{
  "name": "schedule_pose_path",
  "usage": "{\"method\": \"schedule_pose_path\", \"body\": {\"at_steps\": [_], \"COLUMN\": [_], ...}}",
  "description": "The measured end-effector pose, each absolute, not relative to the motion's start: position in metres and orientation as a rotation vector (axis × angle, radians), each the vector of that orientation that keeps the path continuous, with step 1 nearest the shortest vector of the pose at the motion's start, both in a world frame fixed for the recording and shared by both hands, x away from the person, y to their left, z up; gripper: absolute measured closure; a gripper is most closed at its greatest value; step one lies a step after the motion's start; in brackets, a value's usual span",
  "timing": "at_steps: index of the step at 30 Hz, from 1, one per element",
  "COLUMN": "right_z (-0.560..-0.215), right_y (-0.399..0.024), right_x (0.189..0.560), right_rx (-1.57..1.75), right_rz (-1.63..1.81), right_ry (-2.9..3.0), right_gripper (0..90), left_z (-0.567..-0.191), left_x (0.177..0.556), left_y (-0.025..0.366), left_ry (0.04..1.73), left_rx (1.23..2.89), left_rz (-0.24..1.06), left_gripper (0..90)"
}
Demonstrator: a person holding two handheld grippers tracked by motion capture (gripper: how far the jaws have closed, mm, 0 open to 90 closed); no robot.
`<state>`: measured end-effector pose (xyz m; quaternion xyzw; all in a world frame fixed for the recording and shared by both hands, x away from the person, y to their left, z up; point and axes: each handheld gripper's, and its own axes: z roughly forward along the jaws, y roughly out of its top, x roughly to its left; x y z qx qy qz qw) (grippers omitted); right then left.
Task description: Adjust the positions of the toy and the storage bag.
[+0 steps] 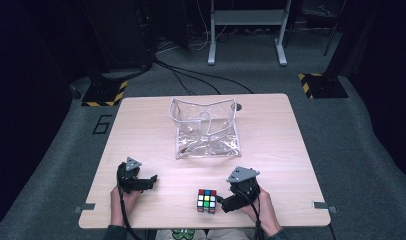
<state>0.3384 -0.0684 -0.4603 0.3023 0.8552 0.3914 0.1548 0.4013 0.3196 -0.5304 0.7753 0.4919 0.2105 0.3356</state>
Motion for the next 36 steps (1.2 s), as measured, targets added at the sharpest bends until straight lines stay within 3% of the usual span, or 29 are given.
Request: {"method": "schedule_pose_path", "body": {"at_steps": [36], "right_z": [-0.479], "right_y": [-0.018], "right_x": [0.335], "right_rx": [0.713], "right_rz": [1.083], "right_ry": [2.652], "right_gripper": [0.0], "left_z": [-0.530], "left_x": [0.401], "left_y": [0.320], "left_ry": [1.283], "left_rx": [2.022], "left_rz": [0.549], "left_gripper": [7.1]}}
